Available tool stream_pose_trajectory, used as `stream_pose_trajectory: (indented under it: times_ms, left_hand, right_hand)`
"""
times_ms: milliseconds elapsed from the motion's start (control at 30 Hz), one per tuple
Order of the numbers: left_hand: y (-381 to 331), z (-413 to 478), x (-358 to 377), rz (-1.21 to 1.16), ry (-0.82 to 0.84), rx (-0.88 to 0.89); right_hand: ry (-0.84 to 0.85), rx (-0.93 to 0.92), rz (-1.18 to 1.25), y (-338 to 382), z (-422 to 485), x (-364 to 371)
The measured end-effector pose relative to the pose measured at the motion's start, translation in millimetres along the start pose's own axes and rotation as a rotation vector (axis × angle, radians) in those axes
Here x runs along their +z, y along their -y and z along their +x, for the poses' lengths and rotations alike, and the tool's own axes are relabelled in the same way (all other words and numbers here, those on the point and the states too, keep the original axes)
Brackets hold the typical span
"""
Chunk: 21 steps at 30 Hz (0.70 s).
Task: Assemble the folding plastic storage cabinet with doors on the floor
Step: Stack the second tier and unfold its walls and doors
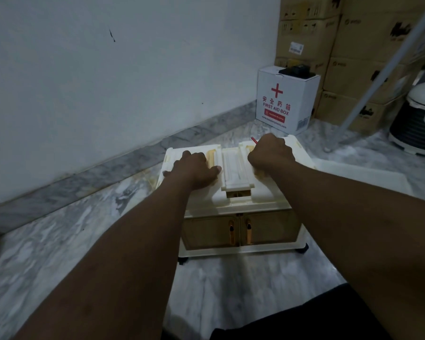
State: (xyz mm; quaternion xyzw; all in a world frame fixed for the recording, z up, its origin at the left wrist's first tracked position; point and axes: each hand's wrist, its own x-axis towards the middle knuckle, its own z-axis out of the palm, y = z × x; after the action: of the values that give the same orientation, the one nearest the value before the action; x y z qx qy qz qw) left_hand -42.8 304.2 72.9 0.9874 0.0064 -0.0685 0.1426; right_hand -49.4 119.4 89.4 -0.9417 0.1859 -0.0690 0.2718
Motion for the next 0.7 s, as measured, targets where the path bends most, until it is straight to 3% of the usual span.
stream_pose_trajectory:
  times_ms: [167, 400, 533, 700]
  left_hand:
    - [0, 1, 0, -0.04, -0.013, 0.001]
    - [0, 6, 2, -0.037, -0.015, 0.004]
    - [1, 7, 4, -0.049, -0.018, -0.002]
    - [1, 8, 4, -0.061, -0.034, 0.006]
  right_hand:
    - [0.036, 0.151, 0.157, 7, 9, 6]
    - [0.224, 0.082, 0.097, 20, 13, -7]
    - [0.119, -0.051, -0.015, 21, 10, -6]
    - [0.044, -0.087, 0.015, 14, 19, -44]
